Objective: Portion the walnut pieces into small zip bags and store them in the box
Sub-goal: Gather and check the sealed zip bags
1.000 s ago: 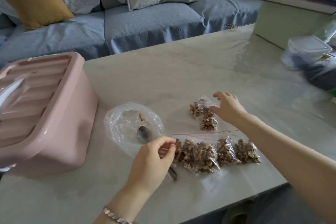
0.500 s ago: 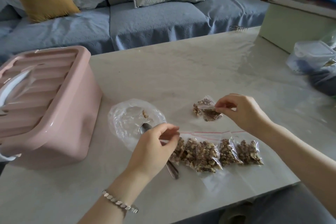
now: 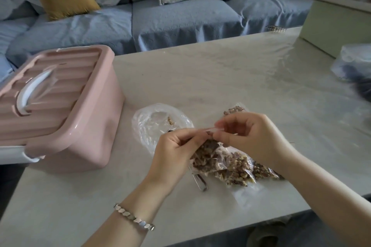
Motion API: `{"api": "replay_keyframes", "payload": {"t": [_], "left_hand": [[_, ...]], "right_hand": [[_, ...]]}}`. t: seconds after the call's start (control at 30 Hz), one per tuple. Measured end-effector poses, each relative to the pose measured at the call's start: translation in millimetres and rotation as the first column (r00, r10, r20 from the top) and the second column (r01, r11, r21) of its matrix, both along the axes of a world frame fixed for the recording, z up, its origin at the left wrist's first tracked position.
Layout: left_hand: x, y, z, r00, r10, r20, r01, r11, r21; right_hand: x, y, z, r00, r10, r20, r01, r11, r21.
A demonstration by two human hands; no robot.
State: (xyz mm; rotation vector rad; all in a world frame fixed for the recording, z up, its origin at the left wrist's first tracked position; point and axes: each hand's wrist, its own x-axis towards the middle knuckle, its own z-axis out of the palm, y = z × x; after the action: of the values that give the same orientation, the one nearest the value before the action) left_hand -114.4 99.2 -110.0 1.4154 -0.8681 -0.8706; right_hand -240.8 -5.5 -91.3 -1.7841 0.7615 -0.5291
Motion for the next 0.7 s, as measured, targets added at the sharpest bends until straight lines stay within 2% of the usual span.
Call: {"api": "replay_keyframes", "payload": {"t": [0.1,0.23,0.37,0.53,0.7], "left_hand": [[4.2,2.3,-3.0,0.999,0.039,-0.014,-0.039,0.999,0.021],[7.5,3.6,-1.3,1.000,0.026,-0.008,-0.026,0.999,0.045],[8.4,4.3,1.7,1.000,-0.007,-0.008,0.008,0.999,0.034],[7.6,4.5,5.2,0.999,-0.044,-0.001,0.044,0.999,0.027],[6.5,2.9,5.6,0.998,-0.062,0.002,0.062,0.998,0.030]], "right_hand": [[1.8,1.2,0.4,0.995,0.023,-0.102,-0.022,1.000,0.015],[2.2,2.7,1.8,0.999,0.009,-0.035,-0.006,0.997,0.076],[1.7,2.7,1.9,0.999,0.034,-0.027,-0.032,0.997,0.069],[1.9,3.8,0.7,0.998,0.044,-0.047,-0.045,0.999,-0.025],[0.1,4.5,-3.2,1.000,-0.004,-0.003,0.004,0.994,-0.111]]}}
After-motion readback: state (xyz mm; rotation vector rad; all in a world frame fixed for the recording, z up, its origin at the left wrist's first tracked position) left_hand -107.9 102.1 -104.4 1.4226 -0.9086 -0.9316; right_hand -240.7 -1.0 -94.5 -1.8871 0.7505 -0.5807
